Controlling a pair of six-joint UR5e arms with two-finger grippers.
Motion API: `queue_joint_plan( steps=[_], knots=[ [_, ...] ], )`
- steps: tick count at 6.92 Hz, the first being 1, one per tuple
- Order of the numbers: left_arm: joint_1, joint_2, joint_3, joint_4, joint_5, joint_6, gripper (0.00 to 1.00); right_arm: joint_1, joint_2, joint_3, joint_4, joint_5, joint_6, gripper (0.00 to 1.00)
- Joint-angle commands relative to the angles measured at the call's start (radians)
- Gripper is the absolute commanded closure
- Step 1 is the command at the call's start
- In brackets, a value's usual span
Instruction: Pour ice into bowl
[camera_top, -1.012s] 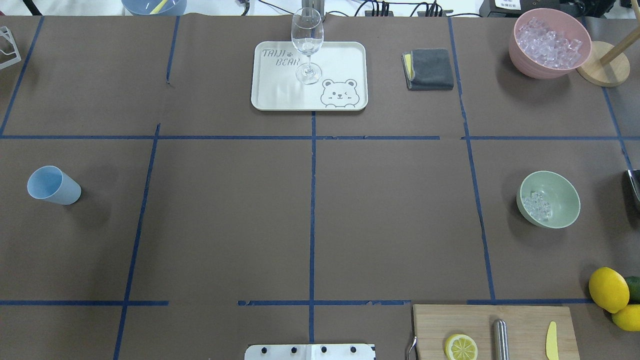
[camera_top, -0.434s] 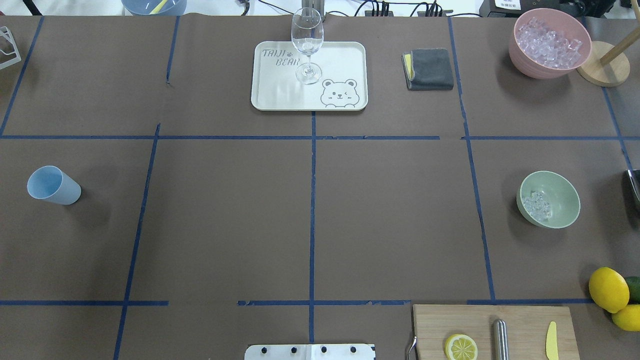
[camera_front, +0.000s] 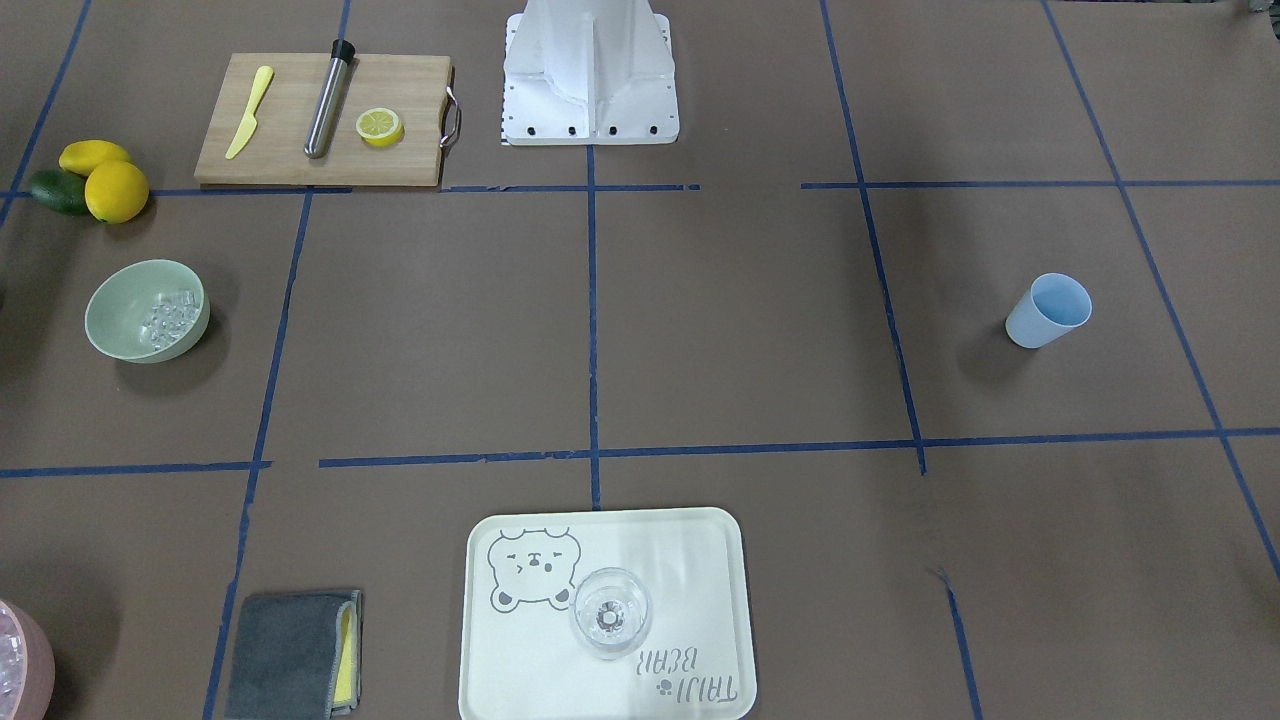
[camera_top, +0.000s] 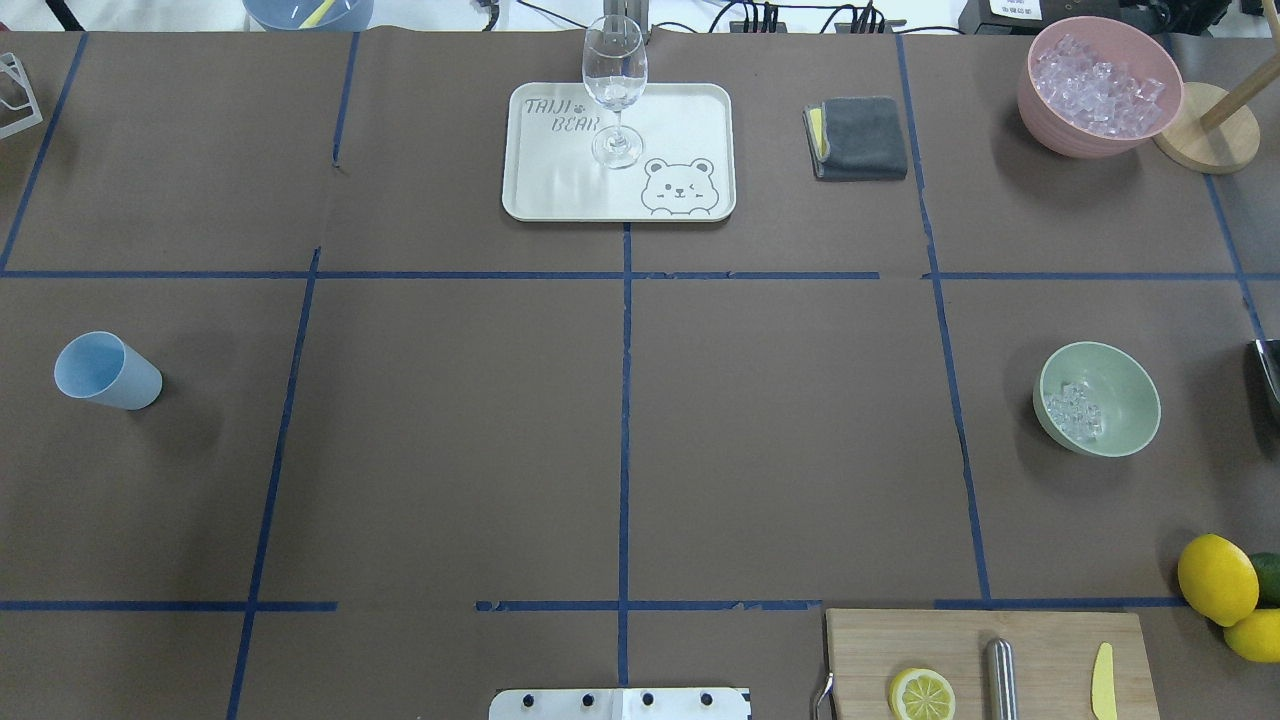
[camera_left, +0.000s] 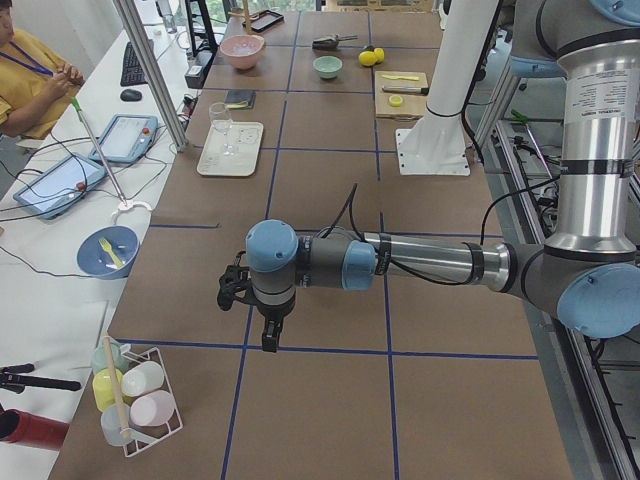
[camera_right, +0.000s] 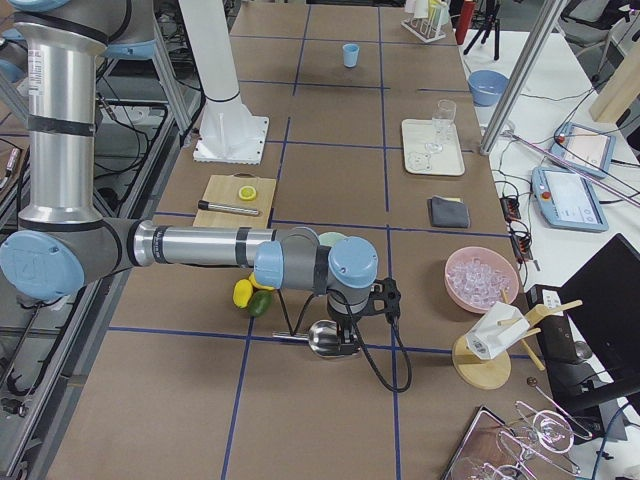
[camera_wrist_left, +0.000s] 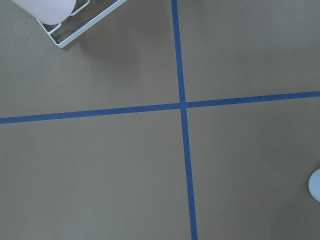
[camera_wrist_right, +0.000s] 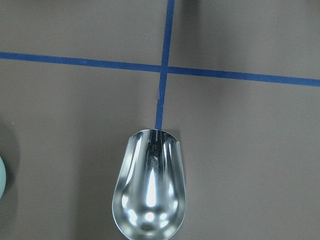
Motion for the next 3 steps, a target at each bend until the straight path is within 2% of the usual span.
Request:
queue_joint_plan(
  steps=[1,3],
  knots=[
    [0.000,0.000,0.001,0.000,-0.007,0.000,0.00,0.000,-0.002,-0.001,0.001,0.002,0.001,0.00],
    [0.003,0.000,0.001,0.000,-0.007,0.000,0.00,-0.002,-0.004,-0.001,0.001,0.002,0.001,0.00]
  ],
)
